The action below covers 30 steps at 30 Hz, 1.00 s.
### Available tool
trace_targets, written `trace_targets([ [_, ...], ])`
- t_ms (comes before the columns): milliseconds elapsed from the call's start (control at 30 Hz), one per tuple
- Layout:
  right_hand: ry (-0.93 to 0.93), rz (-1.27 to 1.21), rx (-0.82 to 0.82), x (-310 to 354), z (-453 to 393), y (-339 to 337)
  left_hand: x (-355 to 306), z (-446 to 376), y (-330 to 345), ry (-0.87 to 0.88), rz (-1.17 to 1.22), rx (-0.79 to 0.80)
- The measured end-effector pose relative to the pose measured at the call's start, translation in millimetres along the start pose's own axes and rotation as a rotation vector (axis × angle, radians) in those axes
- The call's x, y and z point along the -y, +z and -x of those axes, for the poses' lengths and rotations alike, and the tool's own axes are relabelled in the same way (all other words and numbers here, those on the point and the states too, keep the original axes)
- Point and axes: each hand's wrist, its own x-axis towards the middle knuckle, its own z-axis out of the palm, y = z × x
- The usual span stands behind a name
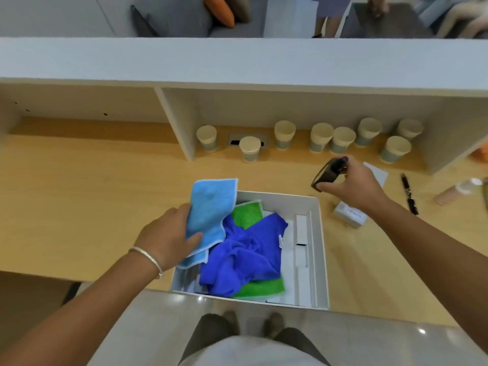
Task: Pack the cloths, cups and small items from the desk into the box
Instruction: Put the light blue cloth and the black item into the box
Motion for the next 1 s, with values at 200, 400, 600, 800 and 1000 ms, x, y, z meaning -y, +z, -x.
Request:
trace_targets([
  [200,-0.114,0.018,0.093,48.5,56.6,-28.7,-5.3,-19.2,7.8,0.221,-0.124,-0.035],
  [400,-0.144,0.109,0.263,63.0,89.4,0.3,-28.9,-31.6,44.6,0.242,-0.426,0.130],
  [600,-0.120,0.265,0.301,60.3,91.3,43.9,-12.7,-38.2,24.9,0.321,-0.367,0.007],
  [800,-0.100,0.374,0.200,55.4,74.4,60.5,-4.7,-41.3,22.0,0.400,-0.213,-0.029],
  [1000,-0.146,0.426,0.251,46.7,71.7,73.5,-4.1,-46.4,34.8,0.411,-0.121,-0.052],
])
